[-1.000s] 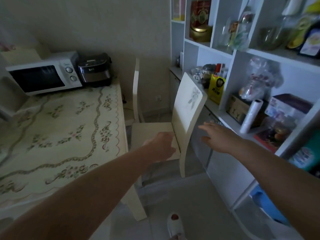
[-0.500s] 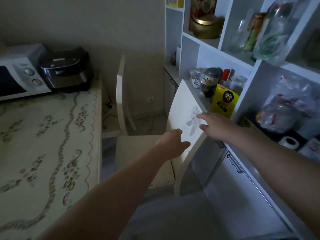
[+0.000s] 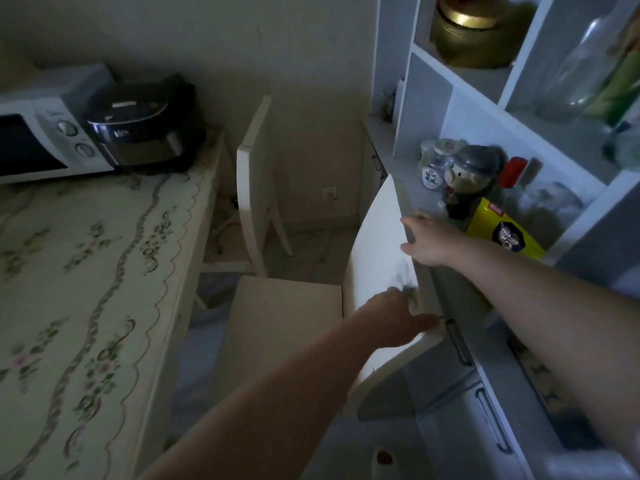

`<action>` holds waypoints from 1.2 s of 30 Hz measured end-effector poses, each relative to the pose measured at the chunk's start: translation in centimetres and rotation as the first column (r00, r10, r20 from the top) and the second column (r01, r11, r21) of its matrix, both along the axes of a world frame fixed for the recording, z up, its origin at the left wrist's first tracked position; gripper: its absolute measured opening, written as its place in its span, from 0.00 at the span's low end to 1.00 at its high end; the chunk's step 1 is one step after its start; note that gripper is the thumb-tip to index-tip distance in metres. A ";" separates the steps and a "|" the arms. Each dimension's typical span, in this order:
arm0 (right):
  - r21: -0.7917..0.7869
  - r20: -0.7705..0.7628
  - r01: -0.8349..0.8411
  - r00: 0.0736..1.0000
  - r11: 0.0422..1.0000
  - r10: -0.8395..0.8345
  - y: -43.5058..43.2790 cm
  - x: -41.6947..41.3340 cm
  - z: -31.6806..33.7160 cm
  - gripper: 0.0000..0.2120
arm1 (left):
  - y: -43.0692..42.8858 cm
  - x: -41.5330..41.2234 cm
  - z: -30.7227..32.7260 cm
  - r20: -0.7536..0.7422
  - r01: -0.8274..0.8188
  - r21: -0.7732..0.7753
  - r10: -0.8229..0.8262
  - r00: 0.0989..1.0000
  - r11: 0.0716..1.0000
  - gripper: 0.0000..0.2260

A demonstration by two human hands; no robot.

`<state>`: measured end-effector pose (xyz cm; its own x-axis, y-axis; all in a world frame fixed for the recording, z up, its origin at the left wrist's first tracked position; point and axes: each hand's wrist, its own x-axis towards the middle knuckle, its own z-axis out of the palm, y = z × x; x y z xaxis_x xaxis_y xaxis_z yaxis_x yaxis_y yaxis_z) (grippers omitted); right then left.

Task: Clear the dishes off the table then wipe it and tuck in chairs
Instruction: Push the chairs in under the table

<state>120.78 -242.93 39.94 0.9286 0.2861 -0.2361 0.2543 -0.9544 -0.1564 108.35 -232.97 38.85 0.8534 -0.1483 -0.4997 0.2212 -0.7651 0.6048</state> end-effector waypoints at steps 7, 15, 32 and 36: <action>0.043 -0.022 -0.061 0.998 0.997 0.062 0.4 4.7 -2.0 0.32 | -3.8 3.6 -1.8 -0.044 -0.174 -0.016 0.173 0.984 0.985 0.47; 0.101 -0.016 0.030 0.999 0.994 -0.029 1.8 5.6 -4.7 0.38 | -5.0 4.1 -3.5 -0.007 -0.304 -0.030 0.304 0.953 0.952 0.50; 0.123 -0.032 0.314 0.949 0.941 -0.313 3.4 0.1 -5.2 0.43 | -2.5 -2.0 -4.5 0.011 -0.230 -0.138 0.234 0.972 0.963 0.52; 0.135 -0.068 0.310 0.950 0.941 -0.304 3.1 -0.2 -4.4 0.41 | -3.1 -2.9 -4.8 0.022 -0.331 -0.212 0.343 0.939 0.920 0.49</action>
<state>120.53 -239.85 35.57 0.9660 0.0227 -0.2575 -0.0578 -0.9520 -0.3007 105.48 -236.10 34.09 0.8968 0.0605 -0.4383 0.4049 -0.5117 0.7578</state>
